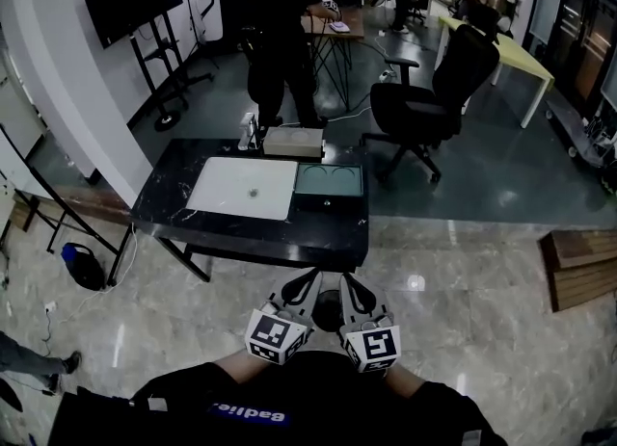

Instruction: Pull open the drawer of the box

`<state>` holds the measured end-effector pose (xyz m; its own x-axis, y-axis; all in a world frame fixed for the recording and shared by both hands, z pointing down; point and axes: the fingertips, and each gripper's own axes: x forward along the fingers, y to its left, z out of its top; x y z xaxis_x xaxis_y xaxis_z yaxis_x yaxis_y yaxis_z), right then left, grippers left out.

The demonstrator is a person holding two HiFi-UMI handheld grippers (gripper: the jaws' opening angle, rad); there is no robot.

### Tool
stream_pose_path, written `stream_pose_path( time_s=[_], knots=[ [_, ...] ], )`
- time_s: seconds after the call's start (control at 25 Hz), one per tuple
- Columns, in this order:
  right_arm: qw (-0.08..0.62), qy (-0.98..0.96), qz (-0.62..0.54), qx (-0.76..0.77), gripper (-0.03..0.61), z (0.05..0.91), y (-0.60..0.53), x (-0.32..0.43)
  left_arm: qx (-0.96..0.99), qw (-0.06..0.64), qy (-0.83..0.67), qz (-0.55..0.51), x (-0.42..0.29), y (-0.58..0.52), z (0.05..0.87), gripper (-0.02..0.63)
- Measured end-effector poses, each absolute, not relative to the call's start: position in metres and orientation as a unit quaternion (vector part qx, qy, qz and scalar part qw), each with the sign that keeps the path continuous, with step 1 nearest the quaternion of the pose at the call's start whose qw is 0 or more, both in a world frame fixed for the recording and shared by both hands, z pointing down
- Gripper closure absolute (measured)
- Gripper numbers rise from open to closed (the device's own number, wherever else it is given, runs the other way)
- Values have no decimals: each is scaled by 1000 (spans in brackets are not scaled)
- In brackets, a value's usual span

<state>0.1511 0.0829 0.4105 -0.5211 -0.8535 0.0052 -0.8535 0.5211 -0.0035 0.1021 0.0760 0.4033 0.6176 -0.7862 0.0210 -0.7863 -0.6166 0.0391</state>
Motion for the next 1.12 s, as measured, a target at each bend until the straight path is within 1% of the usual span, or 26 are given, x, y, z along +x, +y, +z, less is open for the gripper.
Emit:
stream_pose_path(
  time_s=[0.36,0.72,0.88,1.12],
  knots=[
    [8,-877,12,480,578,420,77,164,892,28,-451,2,113,71,409,626],
    [12,-863,14,504,578,419,56,170,903,37,-429,2,117,47,413,626],
    [17,-855,11,519,578,417,42,165,907,36,-419,-6,109,30,408,626],
    [23,-847,11,531,578,414,12,134,911,39,-410,-13,77,-4,406,626]
  ],
)
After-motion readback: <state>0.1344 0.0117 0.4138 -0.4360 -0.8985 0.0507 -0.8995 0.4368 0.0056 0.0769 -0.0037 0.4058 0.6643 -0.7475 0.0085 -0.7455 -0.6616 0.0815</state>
